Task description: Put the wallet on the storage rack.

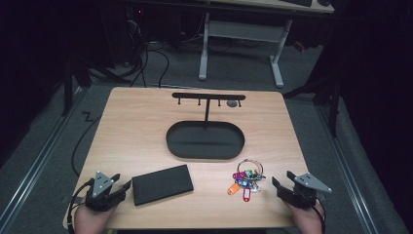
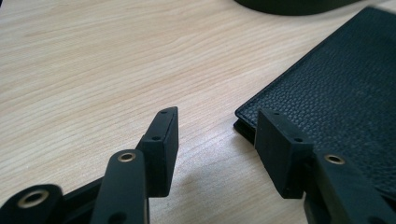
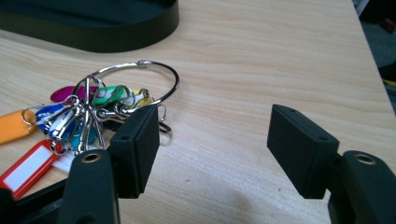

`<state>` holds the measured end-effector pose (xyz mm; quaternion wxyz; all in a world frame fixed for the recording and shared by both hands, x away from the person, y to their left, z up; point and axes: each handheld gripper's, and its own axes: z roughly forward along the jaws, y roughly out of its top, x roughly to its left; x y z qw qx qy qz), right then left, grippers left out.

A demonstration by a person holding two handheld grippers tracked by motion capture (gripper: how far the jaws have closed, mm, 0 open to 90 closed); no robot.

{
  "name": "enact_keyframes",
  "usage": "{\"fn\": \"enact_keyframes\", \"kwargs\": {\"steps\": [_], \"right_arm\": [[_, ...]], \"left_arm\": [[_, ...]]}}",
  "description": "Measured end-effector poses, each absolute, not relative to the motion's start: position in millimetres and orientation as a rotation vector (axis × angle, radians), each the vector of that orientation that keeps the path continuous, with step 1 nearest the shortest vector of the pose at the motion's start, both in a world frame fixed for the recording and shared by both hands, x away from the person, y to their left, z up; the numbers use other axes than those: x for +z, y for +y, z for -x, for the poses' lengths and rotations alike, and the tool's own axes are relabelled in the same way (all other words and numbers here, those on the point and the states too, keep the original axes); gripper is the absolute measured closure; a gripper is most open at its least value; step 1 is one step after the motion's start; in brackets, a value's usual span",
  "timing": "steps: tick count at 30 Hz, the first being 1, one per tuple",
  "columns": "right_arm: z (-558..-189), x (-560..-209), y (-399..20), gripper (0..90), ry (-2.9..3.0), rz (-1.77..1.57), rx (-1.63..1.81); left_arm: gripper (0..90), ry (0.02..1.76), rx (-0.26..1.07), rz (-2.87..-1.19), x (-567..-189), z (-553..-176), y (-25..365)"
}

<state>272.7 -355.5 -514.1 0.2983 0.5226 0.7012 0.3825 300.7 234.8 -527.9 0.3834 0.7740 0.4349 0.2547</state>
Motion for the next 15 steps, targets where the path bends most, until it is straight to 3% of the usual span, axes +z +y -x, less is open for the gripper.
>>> {"fn": "enact_keyframes", "kwargs": {"steps": [15], "right_arm": [[-263,-510,-361,35.5,1.827,-1.4,1.09]], "left_arm": [[63.8,1.083,0.636,-1.966,-526,-310,229]]}}
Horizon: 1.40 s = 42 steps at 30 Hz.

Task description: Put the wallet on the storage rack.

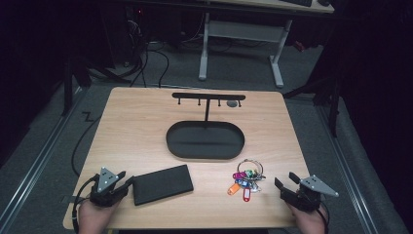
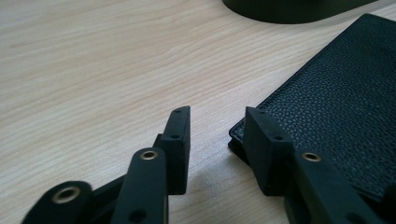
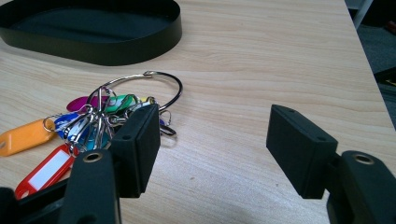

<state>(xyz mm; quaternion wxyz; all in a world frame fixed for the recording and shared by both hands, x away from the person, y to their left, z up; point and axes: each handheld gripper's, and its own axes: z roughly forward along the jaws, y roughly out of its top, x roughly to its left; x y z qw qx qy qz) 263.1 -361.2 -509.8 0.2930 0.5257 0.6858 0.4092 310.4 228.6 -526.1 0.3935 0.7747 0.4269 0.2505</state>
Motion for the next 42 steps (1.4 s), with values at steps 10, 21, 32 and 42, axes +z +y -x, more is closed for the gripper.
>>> {"fn": "enact_keyframes", "kwargs": {"steps": [10,21,32,42], "right_arm": [[-268,-512,-355,35.5,1.859,-1.386,1.09],[-267,-512,-354,35.4,1.874,-1.378,1.091],[-267,-512,-355,35.4,1.882,-1.368,1.086],[-267,-513,-356,35.4,1.889,-1.362,1.085]], "left_arm": [[88.2,1.101,0.629,-2.008,-525,-343,230],[89.2,1.048,0.573,-2.09,-534,-337,224],[87.5,1.008,0.535,-2.127,-532,-321,221],[83.4,0.907,0.516,-2.208,-528,-298,200]]}}
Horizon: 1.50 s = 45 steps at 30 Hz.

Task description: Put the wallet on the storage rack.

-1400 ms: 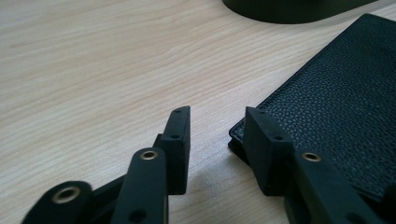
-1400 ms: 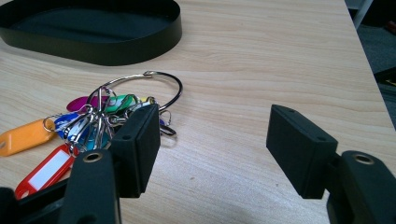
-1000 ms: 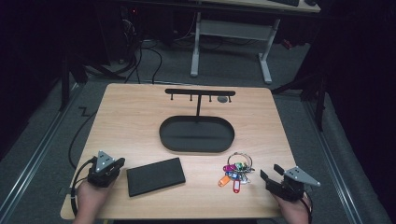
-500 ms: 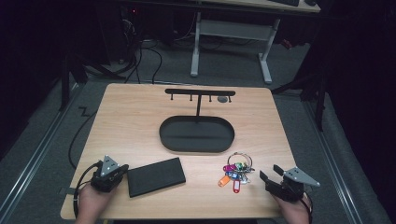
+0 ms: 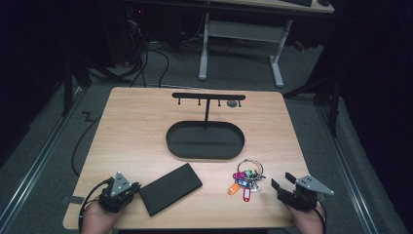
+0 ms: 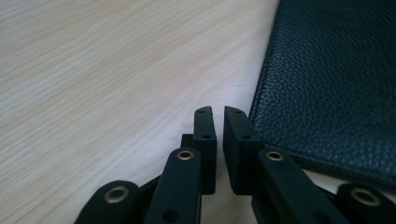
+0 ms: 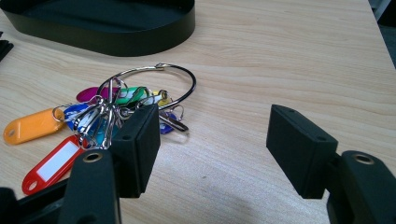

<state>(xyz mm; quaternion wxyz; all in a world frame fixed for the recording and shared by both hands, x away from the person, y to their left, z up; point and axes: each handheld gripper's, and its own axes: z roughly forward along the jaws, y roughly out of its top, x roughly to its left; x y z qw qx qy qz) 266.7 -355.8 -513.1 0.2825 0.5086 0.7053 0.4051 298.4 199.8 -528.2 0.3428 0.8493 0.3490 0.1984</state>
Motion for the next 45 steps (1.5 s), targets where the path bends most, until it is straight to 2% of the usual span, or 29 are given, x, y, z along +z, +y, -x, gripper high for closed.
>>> {"fn": "enact_keyframes", "kwargs": {"steps": [9,14,23,25,30,36,39,45], "right_arm": [[-268,-514,-357,35.4,1.896,-1.371,1.089],[-268,-515,-357,35.4,1.902,-1.369,1.088],[-269,-515,-357,35.4,1.9,-1.376,1.09],[-269,-516,-357,35.4,1.906,-1.38,1.084],[-270,-516,-356,35.4,1.909,-1.373,1.078],[-270,-514,-356,36.6,1.905,-1.389,1.085],[-268,-512,-354,36.5,1.905,-1.378,1.077],[-266,-512,-355,36.4,1.909,-1.378,1.072]], "left_arm": [[82.1,0.723,0.502,-2.281,-528,-271,168],[80.3,0.692,0.52,-2.28,-525,-265,158],[65.8,0.726,0.585,-2.187,-515,-263,161],[56.8,0.708,0.578,-2.172,-513,-260,155],[48.7,0.652,0.532,-2.153,-509,-254,137],[44.1,0.645,0.449,-2.117,-503,-256,116],[43.9,0.618,0.425,-2.1,-501,-253,89],[41.6,0.552,0.505,-2.185,-512,-243,74]]}}
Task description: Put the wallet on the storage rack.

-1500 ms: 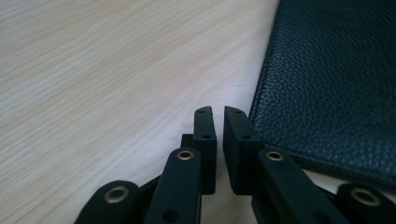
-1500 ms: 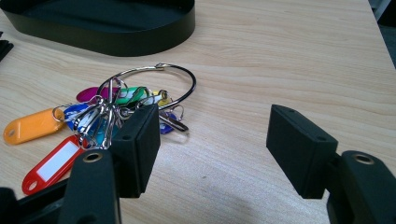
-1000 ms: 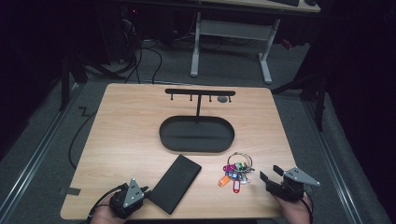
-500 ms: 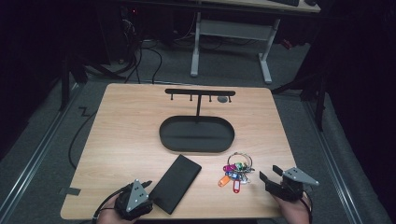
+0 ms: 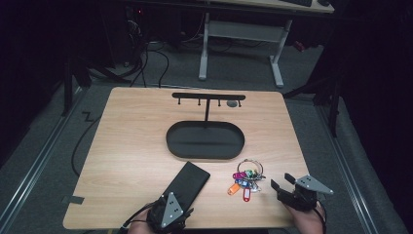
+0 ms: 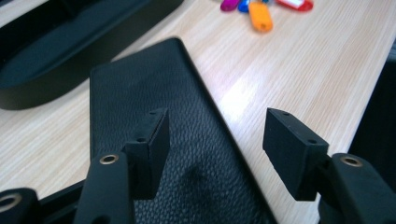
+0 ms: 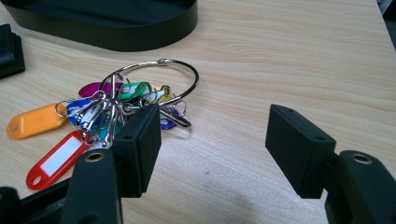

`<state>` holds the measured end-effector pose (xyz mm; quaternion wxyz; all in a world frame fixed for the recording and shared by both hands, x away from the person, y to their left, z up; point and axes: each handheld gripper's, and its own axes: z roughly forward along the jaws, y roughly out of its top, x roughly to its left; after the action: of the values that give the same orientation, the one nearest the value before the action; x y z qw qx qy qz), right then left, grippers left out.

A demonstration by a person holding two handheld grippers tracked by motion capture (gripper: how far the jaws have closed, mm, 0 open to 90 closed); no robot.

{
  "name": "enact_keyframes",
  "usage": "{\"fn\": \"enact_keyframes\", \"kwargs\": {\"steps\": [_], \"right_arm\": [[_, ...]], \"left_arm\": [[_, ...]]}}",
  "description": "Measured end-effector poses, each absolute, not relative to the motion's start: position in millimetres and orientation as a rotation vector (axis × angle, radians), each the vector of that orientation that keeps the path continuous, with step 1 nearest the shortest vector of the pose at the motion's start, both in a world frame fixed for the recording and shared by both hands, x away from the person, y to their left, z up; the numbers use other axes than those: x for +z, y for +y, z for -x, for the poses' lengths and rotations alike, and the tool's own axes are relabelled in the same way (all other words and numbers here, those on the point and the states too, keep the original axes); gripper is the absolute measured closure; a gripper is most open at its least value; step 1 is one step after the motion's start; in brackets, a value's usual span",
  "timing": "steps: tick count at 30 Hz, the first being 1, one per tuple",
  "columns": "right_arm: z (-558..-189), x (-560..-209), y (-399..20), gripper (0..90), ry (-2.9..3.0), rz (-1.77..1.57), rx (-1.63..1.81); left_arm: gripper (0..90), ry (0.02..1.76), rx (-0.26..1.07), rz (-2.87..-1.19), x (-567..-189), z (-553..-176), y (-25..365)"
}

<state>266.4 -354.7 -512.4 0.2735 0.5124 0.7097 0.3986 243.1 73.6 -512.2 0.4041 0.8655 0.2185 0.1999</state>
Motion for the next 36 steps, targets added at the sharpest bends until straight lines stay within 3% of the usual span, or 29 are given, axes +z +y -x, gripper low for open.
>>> {"fn": "enact_keyframes", "kwargs": {"steps": [5,13,16,23,36], "right_arm": [[-271,-515,-356,36.4,1.931,-1.384,1.061],[-270,-514,-355,36.2,1.934,-1.378,1.062],[-269,-514,-355,36.1,1.929,-1.378,1.065],[-269,-514,-358,35.9,1.921,-1.387,1.075],[-269,-514,-359,35.9,1.921,-1.395,1.084]], "left_arm": [[41.4,0.532,0.539,-2.239,-521,-245,71],[42.3,0.45,0.718,-2.304,-530,-235,60],[46.1,0.446,0.716,-2.303,-530,-234,60],[65.4,0.498,0.692,-2.277,-528,-239,70],[77.2,0.559,0.681,-2.22,-519,-247,89]]}}
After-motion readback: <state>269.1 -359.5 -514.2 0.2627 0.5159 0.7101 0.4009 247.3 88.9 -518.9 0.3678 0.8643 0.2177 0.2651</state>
